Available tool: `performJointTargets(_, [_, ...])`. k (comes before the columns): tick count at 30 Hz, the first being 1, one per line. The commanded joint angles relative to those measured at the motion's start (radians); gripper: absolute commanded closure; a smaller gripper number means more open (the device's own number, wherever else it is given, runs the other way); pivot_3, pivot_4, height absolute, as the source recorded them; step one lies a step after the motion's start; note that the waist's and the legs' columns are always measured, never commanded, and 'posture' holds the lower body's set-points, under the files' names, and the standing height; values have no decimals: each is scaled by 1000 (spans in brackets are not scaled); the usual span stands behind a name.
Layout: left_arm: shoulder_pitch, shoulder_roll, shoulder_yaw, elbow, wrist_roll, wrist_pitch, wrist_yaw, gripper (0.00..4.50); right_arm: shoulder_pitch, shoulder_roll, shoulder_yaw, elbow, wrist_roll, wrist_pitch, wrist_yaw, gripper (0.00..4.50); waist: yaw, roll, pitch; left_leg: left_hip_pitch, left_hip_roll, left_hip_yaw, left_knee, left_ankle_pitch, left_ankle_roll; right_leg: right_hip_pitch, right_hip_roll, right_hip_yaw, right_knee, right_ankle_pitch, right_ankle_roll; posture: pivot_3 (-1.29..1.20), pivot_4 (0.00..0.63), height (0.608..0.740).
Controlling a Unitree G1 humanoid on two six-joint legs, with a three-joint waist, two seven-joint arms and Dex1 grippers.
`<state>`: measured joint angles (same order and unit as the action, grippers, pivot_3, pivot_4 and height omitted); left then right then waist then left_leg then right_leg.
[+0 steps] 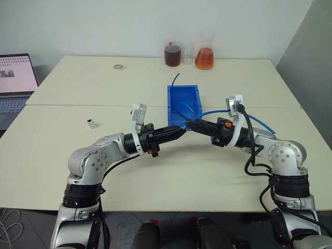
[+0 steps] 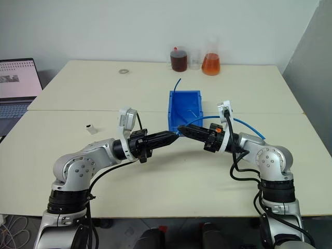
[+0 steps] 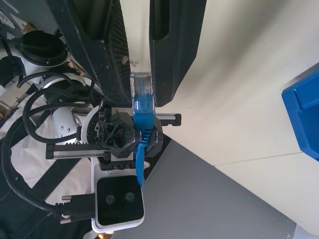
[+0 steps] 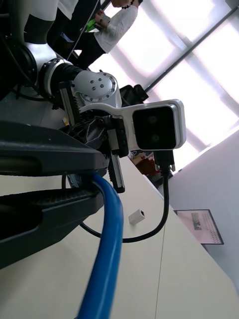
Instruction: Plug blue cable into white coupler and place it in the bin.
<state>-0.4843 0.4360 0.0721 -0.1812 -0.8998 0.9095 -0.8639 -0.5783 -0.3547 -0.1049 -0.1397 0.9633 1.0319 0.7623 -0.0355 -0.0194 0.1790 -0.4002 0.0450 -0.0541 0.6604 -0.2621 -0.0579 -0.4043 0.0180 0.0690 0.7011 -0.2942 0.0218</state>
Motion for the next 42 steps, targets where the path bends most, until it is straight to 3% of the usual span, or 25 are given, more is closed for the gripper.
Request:
performJointTargets(1, [-5, 3, 23, -35, -22, -7, 10, 4246, -25, -1, 27, -19, 9, -5, 27, 4428, 0, 0, 0, 0, 0, 0, 0, 0, 0, 0, 0, 0, 0, 0, 0, 0, 150, 740])
performJointTargets(7, [1, 2, 26, -41, -17, -19, 12, 4246, -34, 6, 27, -8, 4, -13, 14, 4428, 0, 0, 0, 0, 0, 0, 0, 0, 0, 0, 0, 0, -1, 0, 0, 0, 150, 740])
performJointTargets(9, [3, 5, 35, -41, -27, -15, 8, 3544, -41, 5, 24, -1, 1, -16, 12, 4428, 0, 0, 0, 0, 0, 0, 0, 0, 0, 0, 0, 0, -1, 0, 0, 0, 150, 740])
performJointTargets(22, [86, 134, 103, -136, -115, 52, -4, 912, -99, -60, 9, 73, -28, -47, 60, 4428, -1, 0, 1, -1, 0, 0, -1, 0, 0, 0, 0, 0, -3, 0, 0, 0, 150, 740])
performJointTargets(27, [195, 233, 137, -200, -30, -13, -2, 38, -113, -90, 11, 97, -48, -55, 97, 4428, -4, 1, 3, 0, 1, 1, -2, 0, 0, 0, 0, 1, -3, 0, 0, 0, 150, 740])
performJointTargets(34, [376, 250, 158, -162, 310, -254, 215, 38, -126, -105, 16, 116, -62, -64, 121, 4428, -3, 1, 5, 0, 1, 1, -2, 0, 0, -1, 0, 1, -4, 0, 0, 0, 150, 740])
performJointTargets(38, [416, 105, 225, -131, 529, -331, 597, 38, -124, -112, 21, 121, -66, -56, 141, 4428, 1, 1, 6, 0, 1, 2, -3, 0, 0, 0, -1, 2, -5, 0, 0, 0, 150, 740])
performJointTargets(42, [364, 2, 224, -73, 647, -374, 779, 38, -139, -104, 30, 139, -78, -58, 153, 4428, 5, 0, 6, -1, 0, 1, -2, 0, 0, -1, -1, 1, -5, 1, 1, 0, 150, 740])
